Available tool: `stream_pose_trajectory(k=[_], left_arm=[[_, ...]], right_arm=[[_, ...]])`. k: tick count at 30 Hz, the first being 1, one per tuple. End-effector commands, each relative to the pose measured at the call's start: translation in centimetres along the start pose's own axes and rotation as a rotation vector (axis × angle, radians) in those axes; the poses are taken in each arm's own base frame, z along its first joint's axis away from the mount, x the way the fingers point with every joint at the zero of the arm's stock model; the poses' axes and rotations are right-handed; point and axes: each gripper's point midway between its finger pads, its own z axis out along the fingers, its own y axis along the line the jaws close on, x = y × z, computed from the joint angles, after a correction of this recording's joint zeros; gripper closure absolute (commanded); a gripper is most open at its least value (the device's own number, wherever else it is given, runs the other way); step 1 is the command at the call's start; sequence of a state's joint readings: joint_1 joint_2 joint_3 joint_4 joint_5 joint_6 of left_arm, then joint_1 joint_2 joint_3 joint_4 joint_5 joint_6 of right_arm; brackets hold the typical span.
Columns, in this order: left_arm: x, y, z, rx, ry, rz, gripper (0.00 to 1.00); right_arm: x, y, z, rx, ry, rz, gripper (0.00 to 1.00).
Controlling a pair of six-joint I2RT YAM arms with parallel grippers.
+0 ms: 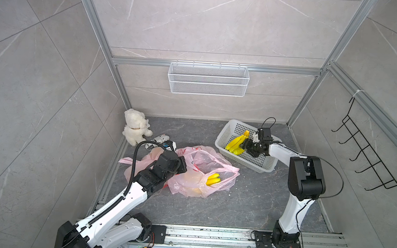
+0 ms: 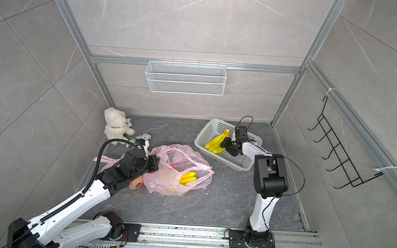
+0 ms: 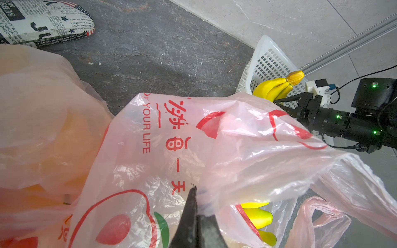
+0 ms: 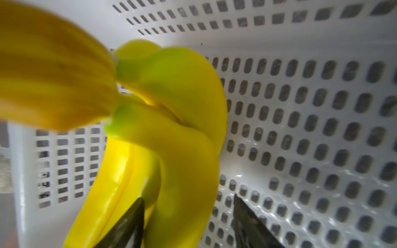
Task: Place the banana into a plastic bag & tie a knot
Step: Pick up the banana from the basket.
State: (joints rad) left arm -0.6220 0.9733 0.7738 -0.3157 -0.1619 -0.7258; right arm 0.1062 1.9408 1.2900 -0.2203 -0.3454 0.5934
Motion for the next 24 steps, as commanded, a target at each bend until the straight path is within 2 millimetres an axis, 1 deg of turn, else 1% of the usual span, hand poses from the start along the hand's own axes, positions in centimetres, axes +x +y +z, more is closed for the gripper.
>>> stream_pose_trajectory(k=[1, 3, 4, 7, 11, 14, 17, 18, 20, 24], left_arm=[[-0.9, -0.6, -0.5, 0.022, -0.028, 0.008, 1.00], [-0.9, -0.5, -0.4, 0.021, -0.027, 0.008, 1.00], [-0.9, -0.5, -0.4, 0.021, -0.026, 0.009, 1.00], [-0.9, -0.6, -0.4, 0.023, -0.025, 0.010, 1.00], [-1.0, -0.6, -0.5, 0.020, -0.029, 0.011, 1.00], [-1.0, -0.5, -0.5, 0.015, -0.028, 0.014, 1.00], [-1.0, -0.5, -0.5, 0.014, -0.027, 0.016, 1.00], [-1.1, -0.6, -0.5, 0.015, -0.027, 0.017, 1.00], [-1.1, -0.8, -0.4, 0.019, -0.024, 0.017, 1.00], [-1.3, -1.5, -0.3, 0.039, -0.014, 0.018, 1.00]], right_arm=[[1.4, -1.5, 1.5, 0.041, 0.034, 0.056, 0.50], [1.0, -1.2, 1.5, 0.027, 0.013, 0.062, 0.59], [0.8, -1.1, 1.5, 0.019, 0.006, 0.065, 0.61], [0.5, -0.7, 1.7, -0.002, -0.010, 0.075, 0.65], [0.5, -0.7, 2.1, -0.018, -0.020, 0.095, 0.68], [0.4, -0.6, 1.8, -0.027, -0.037, 0.096, 0.73], [0.3, -0.3, 0.4, -0.036, -0.078, 0.090, 0.79], [0.2, 0.0, -0.3, -0.042, -0.096, 0.085, 0.81], [0.1, 0.2, -1.8, -0.040, -0.128, 0.077, 0.84], [0.0, 0.6, -5.6, -0.023, -0.204, 0.046, 0.88]])
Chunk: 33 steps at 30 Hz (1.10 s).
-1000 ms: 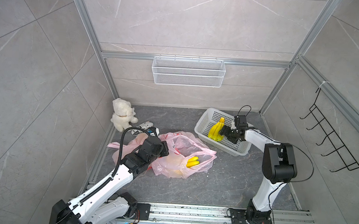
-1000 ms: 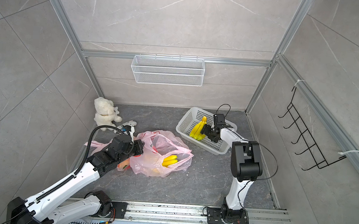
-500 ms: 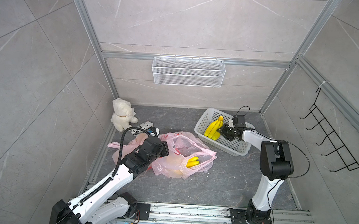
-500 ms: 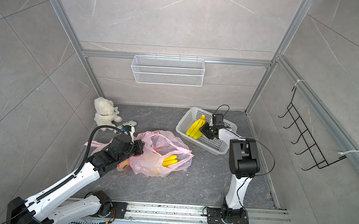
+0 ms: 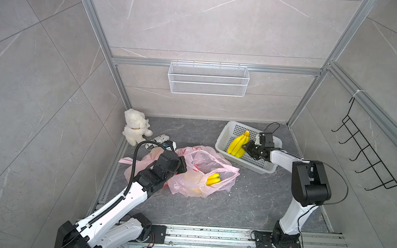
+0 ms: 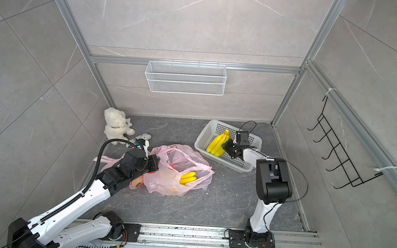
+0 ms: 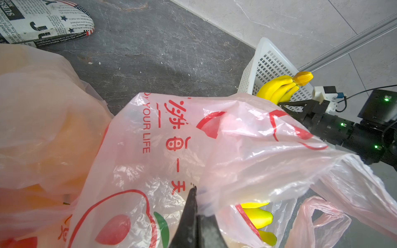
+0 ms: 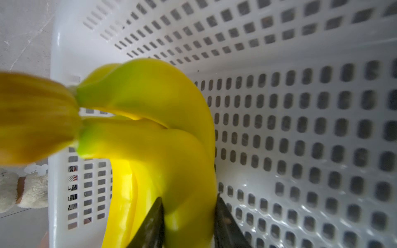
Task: Place the banana into a plastic bag & tie a knot
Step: Pick up the banana from the basket, then place the banana into the plastic bag.
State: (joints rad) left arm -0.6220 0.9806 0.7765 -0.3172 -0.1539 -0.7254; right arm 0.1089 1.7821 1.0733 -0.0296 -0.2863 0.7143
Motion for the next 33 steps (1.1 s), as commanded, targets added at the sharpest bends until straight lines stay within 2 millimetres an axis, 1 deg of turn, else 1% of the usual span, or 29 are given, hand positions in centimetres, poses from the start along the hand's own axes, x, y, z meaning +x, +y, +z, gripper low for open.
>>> stream_pose_trajectory(k=[1, 3, 7, 9, 11, 14, 17, 19, 21, 22, 25, 27, 29, 32, 33], left_arm=[[-1.5, -1.6, -0.3, 0.043, -0.018, 0.018, 1.00], [-1.6, -2.1, -0.2, 0.050, -0.008, 0.029, 1.00], [-1.6, -3.1, 0.3, 0.081, 0.017, 0.036, 1.00], [-1.6, -3.4, 0.5, 0.087, 0.023, 0.037, 1.00], [-1.7, -3.8, 0.6, 0.095, 0.027, 0.042, 1.00], [-2.0, -4.5, 0.8, 0.102, 0.033, 0.050, 1.00], [-2.1, -5.1, 1.1, 0.102, 0.050, 0.064, 1.00], [-2.0, -5.4, 1.4, 0.102, 0.061, 0.073, 1.00], [-2.0, -5.5, 1.5, 0.103, 0.066, 0.076, 1.00], [-1.8, -5.5, 1.6, 0.102, 0.072, 0.079, 1.00], [-1.7, -5.6, 1.6, 0.101, 0.077, 0.079, 1.00], [-1.7, -5.6, 1.5, 0.098, 0.080, 0.082, 1.00], [-1.7, -5.6, 1.5, 0.099, 0.079, 0.083, 1.00], [-1.6, -5.6, 1.5, 0.099, 0.083, 0.086, 1.00], [-1.7, -5.7, 1.5, 0.100, 0.084, 0.085, 1.00]], right_arm=[[-0.9, 1.2, -3.9, 0.008, -0.088, -0.041, 0.89], [-1.1, 1.5, -5.8, 0.007, -0.125, -0.064, 0.89], [-1.3, 3.1, -9.9, -0.026, -0.191, -0.119, 0.89], [-1.4, 3.5, -11.9, -0.024, -0.222, -0.141, 0.89], [-1.3, 4.3, -14.0, -0.041, -0.249, -0.170, 0.89], [-0.6, 6.1, -17.3, -0.087, -0.279, -0.228, 0.89], [0.6, 8.6, -20.9, -0.159, -0.303, -0.289, 0.89], [1.8, 10.5, -23.4, -0.220, -0.307, -0.334, 0.89], [3.1, 12.5, -25.4, -0.283, -0.301, -0.382, 0.89], [4.1, 13.7, -26.6, -0.324, -0.295, -0.418, 0.89], [6.8, 16.4, -29.1, -0.421, -0.273, -0.505, 0.89], [8.6, 17.5, -29.8, -0.464, -0.240, -0.557, 0.89], [10.4, 18.3, -29.9, -0.483, -0.212, -0.612, 0.90], [13.0, 19.2, -29.3, -0.486, -0.181, -0.696, 0.90], [14.0, 19.5, -28.8, -0.481, -0.165, -0.731, 0.90]])
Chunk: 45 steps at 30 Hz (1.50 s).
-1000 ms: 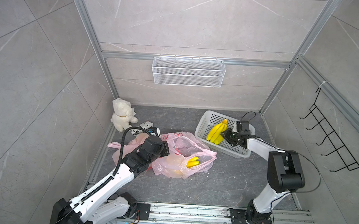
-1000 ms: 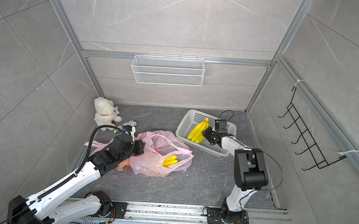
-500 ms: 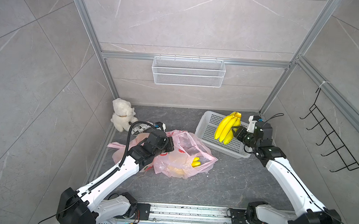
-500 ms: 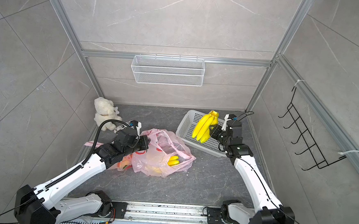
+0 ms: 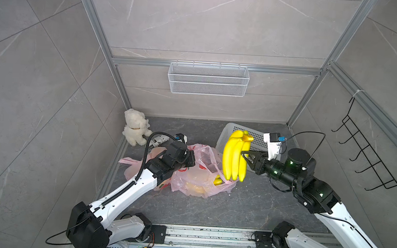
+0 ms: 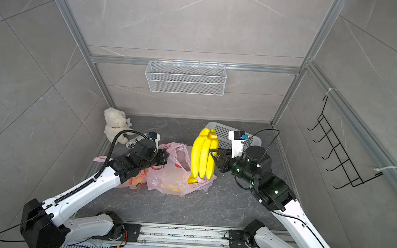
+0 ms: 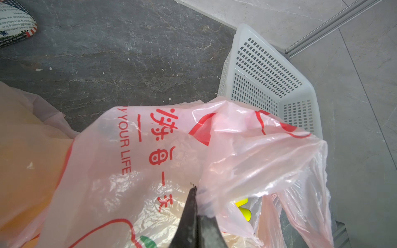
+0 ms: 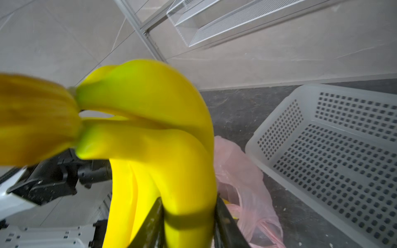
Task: Place the banana into a plastic bag & tie a knot
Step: Place the banana into the plastic bag.
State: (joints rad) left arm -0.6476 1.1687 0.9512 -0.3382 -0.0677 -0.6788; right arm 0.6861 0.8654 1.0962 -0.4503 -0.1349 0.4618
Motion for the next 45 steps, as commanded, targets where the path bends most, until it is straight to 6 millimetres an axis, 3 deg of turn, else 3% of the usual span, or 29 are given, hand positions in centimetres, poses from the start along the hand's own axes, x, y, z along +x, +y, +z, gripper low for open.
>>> stream_pose_trajectory(k=[1, 8, 11, 15, 20, 26, 33, 40, 45], left_arm=[[-1.0, -1.5, -0.7, 0.041, -0.009, 0.024, 1.00], [-0.9, -1.7, -0.9, 0.050, -0.005, 0.032, 1.00], [-0.9, -1.7, -1.1, 0.055, -0.008, 0.037, 1.00], [-0.7, -2.0, -1.3, 0.073, -0.003, 0.048, 1.00], [-0.2, -2.5, -1.5, 0.109, 0.012, 0.080, 1.00], [0.7, -3.5, -2.1, 0.154, 0.035, 0.145, 1.00], [1.9, -4.3, -2.0, 0.174, 0.092, 0.208, 1.00], [2.3, -6.7, -2.6, 0.268, 0.105, 0.244, 1.00], [2.0, -8.5, -3.3, 0.371, 0.084, 0.208, 1.00]], right_arm=[[1.9, 0.9, 1.5, 0.036, 0.054, -0.109, 0.90], [6.9, 3.1, 6.9, 0.025, 0.187, -0.207, 0.90], [8.8, 2.6, 9.0, 0.055, 0.239, -0.226, 0.91], [10.2, 0.3, 10.7, 0.166, 0.275, -0.259, 0.91], [8.7, -3.5, 11.2, 0.398, 0.228, -0.343, 0.93], [6.2, -6.4, 11.9, 0.498, 0.189, -0.348, 0.95], [3.7, -6.6, 12.5, 0.473, 0.111, -0.289, 0.96], [4.1, -9.0, 14.4, 0.549, 0.041, -0.240, 0.98], [4.4, -8.8, 16.0, 0.503, -0.059, -0.131, 0.98]])
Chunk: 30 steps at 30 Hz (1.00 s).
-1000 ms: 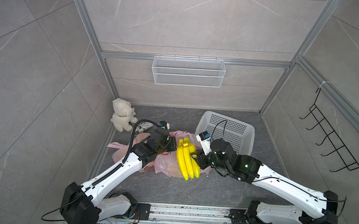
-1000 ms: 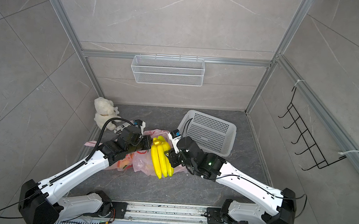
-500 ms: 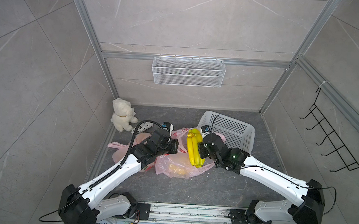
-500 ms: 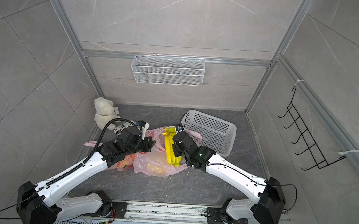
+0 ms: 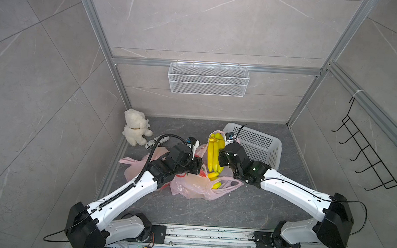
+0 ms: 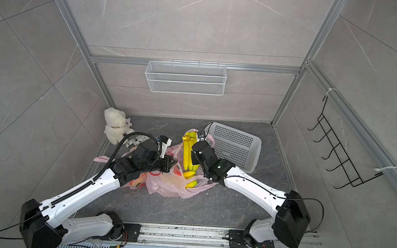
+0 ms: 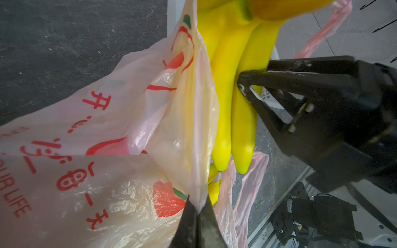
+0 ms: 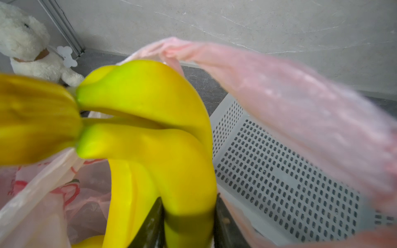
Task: Place the banana into a plastic bag & tie a knot
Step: Place the banana into the plastic bag.
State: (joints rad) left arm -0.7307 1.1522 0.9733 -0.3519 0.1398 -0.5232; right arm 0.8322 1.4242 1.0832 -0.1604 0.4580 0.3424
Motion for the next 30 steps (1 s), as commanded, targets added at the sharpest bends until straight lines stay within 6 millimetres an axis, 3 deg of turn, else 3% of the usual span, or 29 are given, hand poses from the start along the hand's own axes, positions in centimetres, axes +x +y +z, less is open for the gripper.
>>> stream_pose_trajectory(k=[1, 8, 14, 17, 19, 25, 30], left_arm=[[-2.0, -3.1, -1.2, 0.141, -0.074, 0.009, 1.00], [-2.9, -3.1, -1.4, 0.149, -0.119, -0.040, 1.00], [-4.2, -0.6, -2.6, 0.065, -0.216, -0.111, 1.00], [-4.6, 1.0, -3.3, -0.004, -0.251, -0.127, 1.00], [-4.6, 1.8, -3.7, -0.032, -0.265, -0.135, 1.00], [-3.9, 3.8, -4.6, -0.099, -0.284, -0.140, 1.00], [-3.4, 5.4, -5.0, -0.140, -0.290, -0.163, 1.00]], right_arm=[[-1.2, 0.8, 1.0, -0.025, -0.111, 0.146, 0.98], [1.3, 3.2, 2.1, -0.085, -0.151, 0.222, 0.97], [5.9, 4.8, 2.6, -0.114, -0.031, 0.271, 0.94], [7.4, 4.7, 2.3, -0.108, 0.031, 0.246, 0.83], [7.5, 4.7, 1.5, -0.128, 0.054, 0.207, 0.70], [7.9, 4.8, -0.4, -0.156, 0.177, 0.067, 0.44], [6.6, 4.4, -3.3, -0.220, 0.161, 0.037, 0.25]])
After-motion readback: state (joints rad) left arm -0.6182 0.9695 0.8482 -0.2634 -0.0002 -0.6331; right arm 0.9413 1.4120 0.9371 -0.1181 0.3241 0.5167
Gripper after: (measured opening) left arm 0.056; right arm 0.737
